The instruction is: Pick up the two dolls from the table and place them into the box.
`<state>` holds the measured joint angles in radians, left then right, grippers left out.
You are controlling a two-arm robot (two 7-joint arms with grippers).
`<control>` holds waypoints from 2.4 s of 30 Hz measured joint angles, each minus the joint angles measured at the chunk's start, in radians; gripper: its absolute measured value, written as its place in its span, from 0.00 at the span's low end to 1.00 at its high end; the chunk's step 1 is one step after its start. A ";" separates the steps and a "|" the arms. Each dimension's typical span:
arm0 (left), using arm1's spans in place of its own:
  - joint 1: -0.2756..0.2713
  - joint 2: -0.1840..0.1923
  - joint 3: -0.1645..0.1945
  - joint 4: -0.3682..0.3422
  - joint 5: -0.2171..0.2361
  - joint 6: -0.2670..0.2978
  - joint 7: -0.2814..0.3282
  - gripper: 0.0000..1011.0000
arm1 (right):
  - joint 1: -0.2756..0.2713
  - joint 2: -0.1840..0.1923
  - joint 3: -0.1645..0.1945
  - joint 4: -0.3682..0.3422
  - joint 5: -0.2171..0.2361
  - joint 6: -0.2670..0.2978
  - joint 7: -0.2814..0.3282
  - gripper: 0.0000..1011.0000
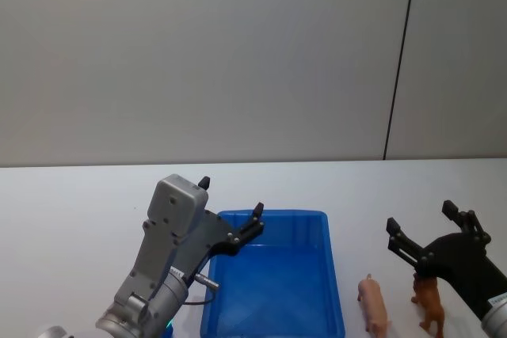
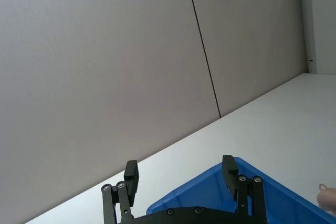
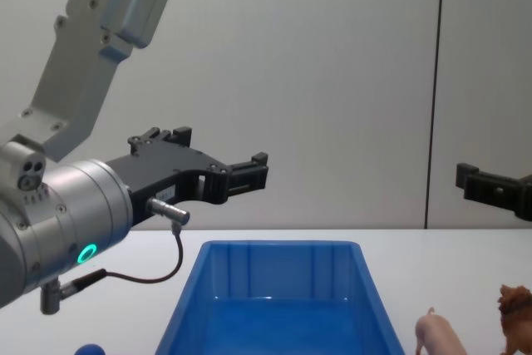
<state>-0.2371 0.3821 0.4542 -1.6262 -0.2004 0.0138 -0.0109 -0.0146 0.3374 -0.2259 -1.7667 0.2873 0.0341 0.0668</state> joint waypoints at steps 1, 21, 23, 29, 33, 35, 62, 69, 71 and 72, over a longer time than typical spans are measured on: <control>0.000 0.000 0.000 0.000 0.000 0.000 0.000 0.99 | 0.000 0.000 0.000 0.000 0.000 0.000 0.000 0.99; 0.000 0.000 0.000 0.000 0.000 0.000 0.000 0.99 | 0.000 0.000 0.000 0.000 0.000 0.000 0.000 0.99; 0.000 0.000 0.000 0.000 0.000 0.000 0.000 0.99 | 0.000 0.000 0.000 0.000 0.000 0.000 0.000 0.99; 0.000 0.000 0.000 0.000 0.000 0.000 0.000 0.99 | -0.002 0.010 0.006 0.001 0.001 0.008 0.018 0.99; 0.000 0.000 0.000 0.000 0.000 0.000 0.000 0.99 | -0.007 0.024 0.013 0.002 0.006 0.023 0.038 0.99; 0.000 0.000 0.000 0.000 0.000 0.000 0.000 0.99 | -0.010 0.031 0.017 0.002 0.009 0.030 0.047 0.99; 0.000 0.000 0.000 0.000 0.000 0.000 0.000 0.99 | -0.017 0.116 0.053 0.129 0.029 0.186 0.213 0.99; 0.000 0.000 0.000 0.000 0.000 0.000 0.000 0.99 | 0.008 0.104 0.041 0.181 0.016 0.213 0.246 0.99; 0.000 0.000 0.000 0.000 0.000 0.000 0.000 0.99 | 0.015 0.100 0.037 0.194 0.013 0.219 0.254 0.97; 0.000 0.000 0.000 0.000 0.000 0.000 0.000 0.99 | 0.015 0.100 0.037 0.194 0.013 0.219 0.254 0.94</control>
<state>-0.2371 0.3821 0.4543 -1.6262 -0.2004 0.0138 -0.0109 0.0003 0.4372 -0.1888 -1.5732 0.3008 0.2532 0.3203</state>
